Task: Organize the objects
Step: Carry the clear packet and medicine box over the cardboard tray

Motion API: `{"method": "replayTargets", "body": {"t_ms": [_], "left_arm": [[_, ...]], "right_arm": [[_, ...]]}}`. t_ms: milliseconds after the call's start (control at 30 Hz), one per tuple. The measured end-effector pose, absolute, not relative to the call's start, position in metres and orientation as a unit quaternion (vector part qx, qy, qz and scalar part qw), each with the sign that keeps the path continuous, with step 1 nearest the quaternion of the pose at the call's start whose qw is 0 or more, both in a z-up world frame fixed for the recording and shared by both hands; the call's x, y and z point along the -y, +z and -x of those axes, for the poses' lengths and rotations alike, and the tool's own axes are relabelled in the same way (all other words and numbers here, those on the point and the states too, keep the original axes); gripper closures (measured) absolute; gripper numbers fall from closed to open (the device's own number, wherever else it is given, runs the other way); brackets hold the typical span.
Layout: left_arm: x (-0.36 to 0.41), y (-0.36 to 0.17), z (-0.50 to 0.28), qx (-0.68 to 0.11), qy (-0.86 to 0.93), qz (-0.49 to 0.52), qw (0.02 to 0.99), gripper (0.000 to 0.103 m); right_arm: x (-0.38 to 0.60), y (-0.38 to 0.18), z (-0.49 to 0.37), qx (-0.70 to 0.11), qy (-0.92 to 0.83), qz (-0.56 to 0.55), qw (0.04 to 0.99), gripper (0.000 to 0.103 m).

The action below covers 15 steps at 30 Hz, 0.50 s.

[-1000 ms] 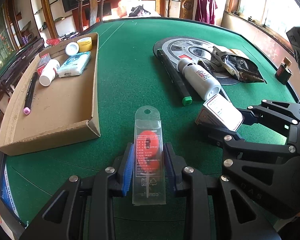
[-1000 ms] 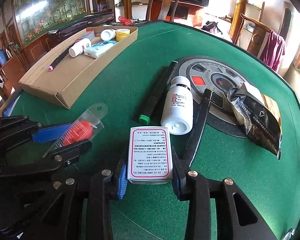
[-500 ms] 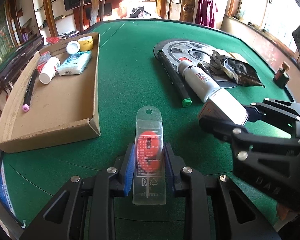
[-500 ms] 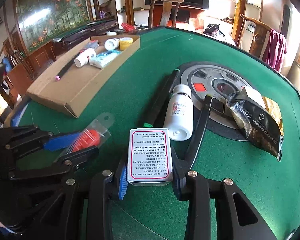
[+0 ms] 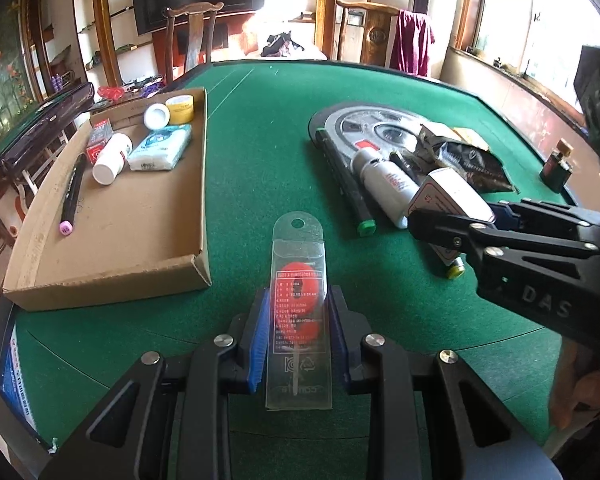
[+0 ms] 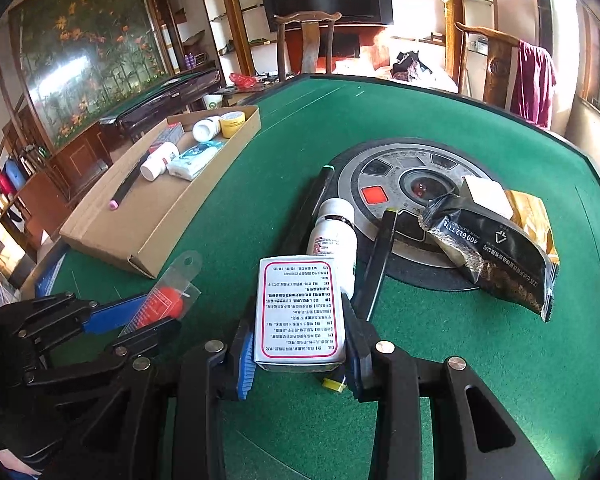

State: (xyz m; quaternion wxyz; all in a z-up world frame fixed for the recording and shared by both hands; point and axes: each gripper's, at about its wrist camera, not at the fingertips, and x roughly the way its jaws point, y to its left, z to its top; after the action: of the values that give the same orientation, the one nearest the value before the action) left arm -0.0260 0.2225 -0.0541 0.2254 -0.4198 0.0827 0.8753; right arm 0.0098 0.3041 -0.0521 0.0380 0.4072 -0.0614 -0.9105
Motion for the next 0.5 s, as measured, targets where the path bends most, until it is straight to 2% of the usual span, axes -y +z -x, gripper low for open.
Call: {"method": "replayTargets", "body": {"t_ms": [500], "left_arm": [[-0.165, -0.008, 0.036, -0.011, 0.889, 0.388, 0.242, 0.076]], "right_arm": [[-0.308, -0.047, -0.007, 0.122, -0.908, -0.397, 0.062, 0.065]]}}
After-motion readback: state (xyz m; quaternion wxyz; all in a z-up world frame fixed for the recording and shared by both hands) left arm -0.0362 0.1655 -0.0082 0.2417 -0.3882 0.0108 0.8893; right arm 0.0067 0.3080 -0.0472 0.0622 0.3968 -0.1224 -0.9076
